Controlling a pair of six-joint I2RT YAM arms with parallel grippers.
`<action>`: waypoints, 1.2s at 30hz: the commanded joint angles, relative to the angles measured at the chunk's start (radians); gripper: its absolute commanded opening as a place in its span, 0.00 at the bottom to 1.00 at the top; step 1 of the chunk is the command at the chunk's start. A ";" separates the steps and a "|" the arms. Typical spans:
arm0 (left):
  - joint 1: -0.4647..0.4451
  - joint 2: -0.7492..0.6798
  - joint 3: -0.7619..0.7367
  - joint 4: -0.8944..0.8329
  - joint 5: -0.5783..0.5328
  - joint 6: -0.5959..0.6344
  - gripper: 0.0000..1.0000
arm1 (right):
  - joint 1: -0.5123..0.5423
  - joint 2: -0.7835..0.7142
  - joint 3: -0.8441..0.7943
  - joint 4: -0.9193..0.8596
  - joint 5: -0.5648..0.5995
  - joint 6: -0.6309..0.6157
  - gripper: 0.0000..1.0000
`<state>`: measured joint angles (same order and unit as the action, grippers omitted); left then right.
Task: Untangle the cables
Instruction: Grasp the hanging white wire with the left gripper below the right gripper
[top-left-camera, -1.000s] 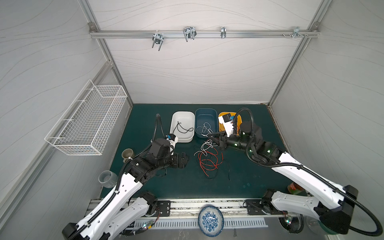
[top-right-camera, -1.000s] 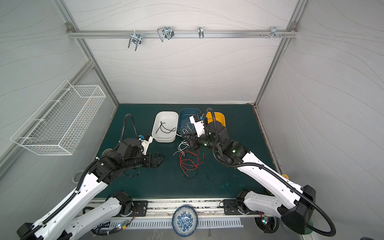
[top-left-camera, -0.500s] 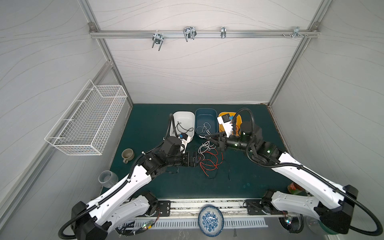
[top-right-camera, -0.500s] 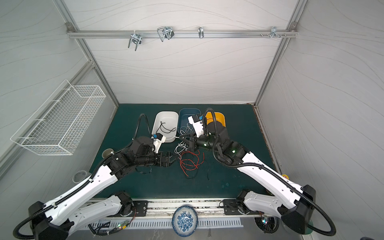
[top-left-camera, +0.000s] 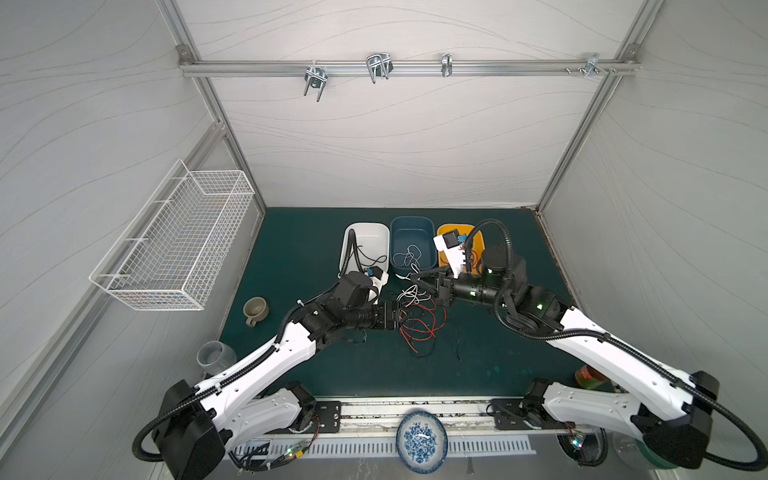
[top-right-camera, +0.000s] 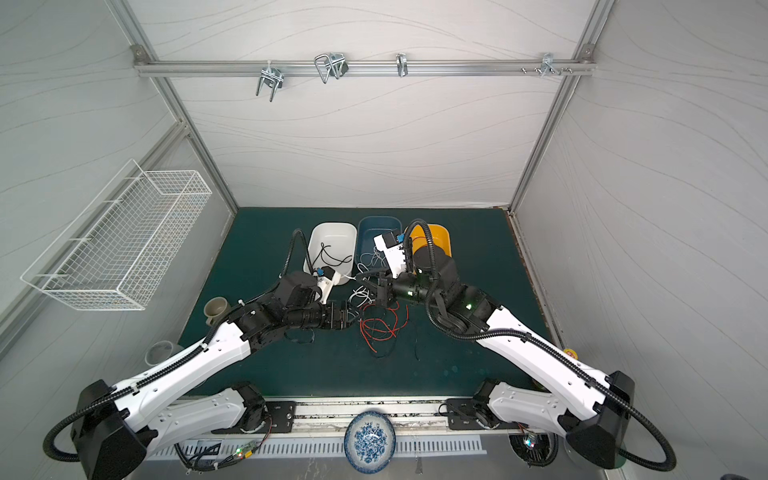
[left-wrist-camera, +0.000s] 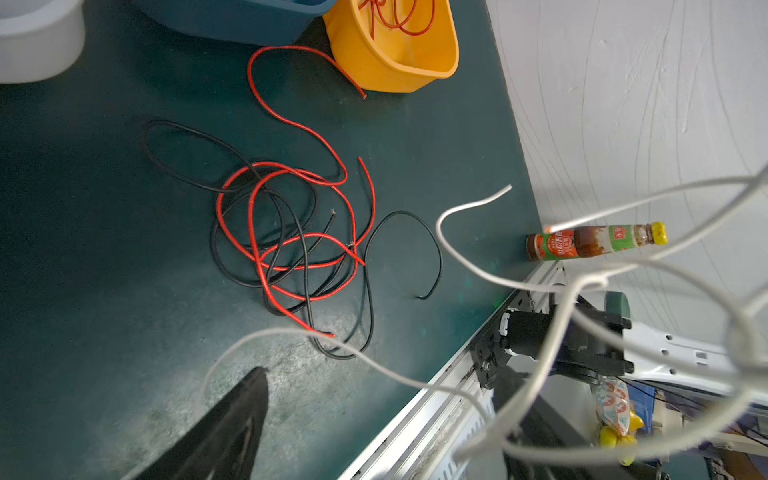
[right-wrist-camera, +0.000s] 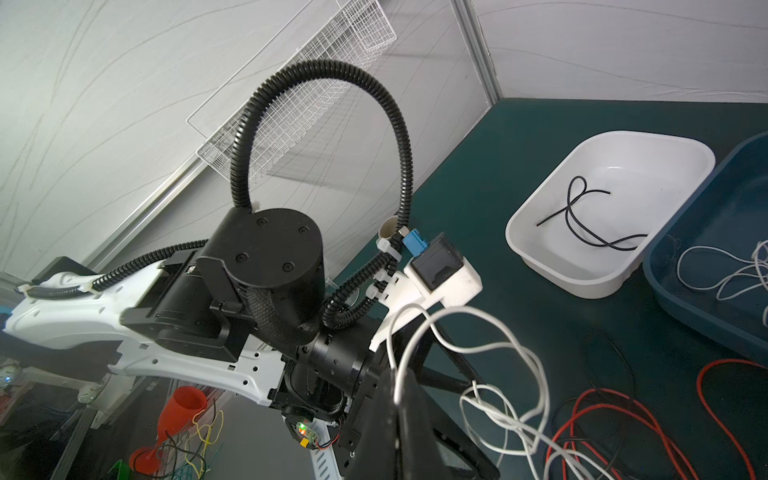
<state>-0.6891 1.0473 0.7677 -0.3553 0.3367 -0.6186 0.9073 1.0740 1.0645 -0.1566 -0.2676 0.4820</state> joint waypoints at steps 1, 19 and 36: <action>-0.004 0.009 0.010 0.085 0.024 -0.019 0.85 | 0.013 -0.033 0.015 0.022 0.013 0.003 0.00; -0.004 0.052 0.011 0.122 0.032 -0.026 0.42 | 0.040 -0.046 0.017 0.017 0.036 0.019 0.00; -0.006 0.063 0.027 0.147 0.029 -0.040 0.30 | 0.073 -0.038 -0.003 0.035 0.047 0.042 0.00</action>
<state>-0.6903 1.1042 0.7673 -0.2527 0.3634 -0.6559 0.9718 1.0485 1.0645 -0.1562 -0.2356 0.5095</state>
